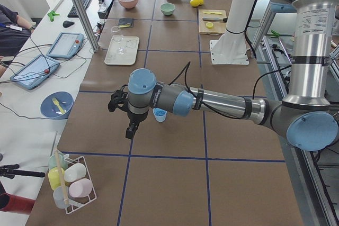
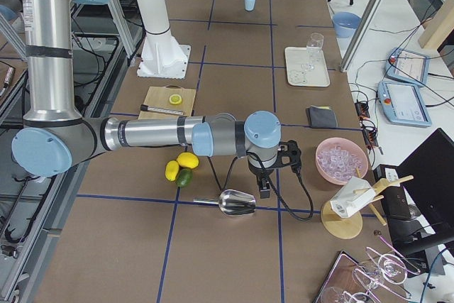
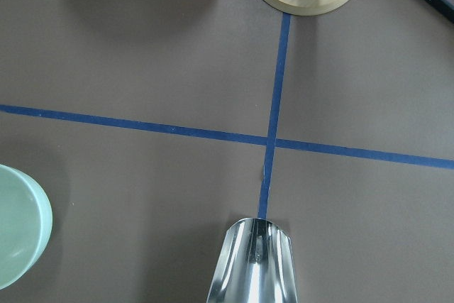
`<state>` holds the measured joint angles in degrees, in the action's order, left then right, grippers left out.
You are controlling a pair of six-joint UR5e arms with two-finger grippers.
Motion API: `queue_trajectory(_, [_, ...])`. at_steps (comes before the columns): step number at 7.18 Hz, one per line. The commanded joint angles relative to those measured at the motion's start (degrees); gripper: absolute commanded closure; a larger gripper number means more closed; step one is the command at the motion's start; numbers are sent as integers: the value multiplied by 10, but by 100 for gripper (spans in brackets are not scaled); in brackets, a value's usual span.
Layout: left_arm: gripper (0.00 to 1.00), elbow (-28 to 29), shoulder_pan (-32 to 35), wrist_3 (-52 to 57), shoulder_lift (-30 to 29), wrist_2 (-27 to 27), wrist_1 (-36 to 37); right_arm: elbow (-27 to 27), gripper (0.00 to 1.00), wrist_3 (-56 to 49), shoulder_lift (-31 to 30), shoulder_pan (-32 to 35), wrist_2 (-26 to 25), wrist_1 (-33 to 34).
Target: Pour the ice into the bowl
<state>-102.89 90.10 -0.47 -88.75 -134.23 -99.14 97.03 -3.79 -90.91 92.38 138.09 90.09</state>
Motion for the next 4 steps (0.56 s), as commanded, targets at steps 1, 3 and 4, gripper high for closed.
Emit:
queue_trajectory(1, [0,-93,-13,-82,55,3,-28,-11,0,40,7,-21,9,-4])
queue_trajectory(3, [0,-130,-65,-195,118,26,-131,3,0,133,7,-74,13,-20])
queue_trajectory(4, [0,-131,-111,-266,165,78,-236,14,0,223,6,-105,11,-63])
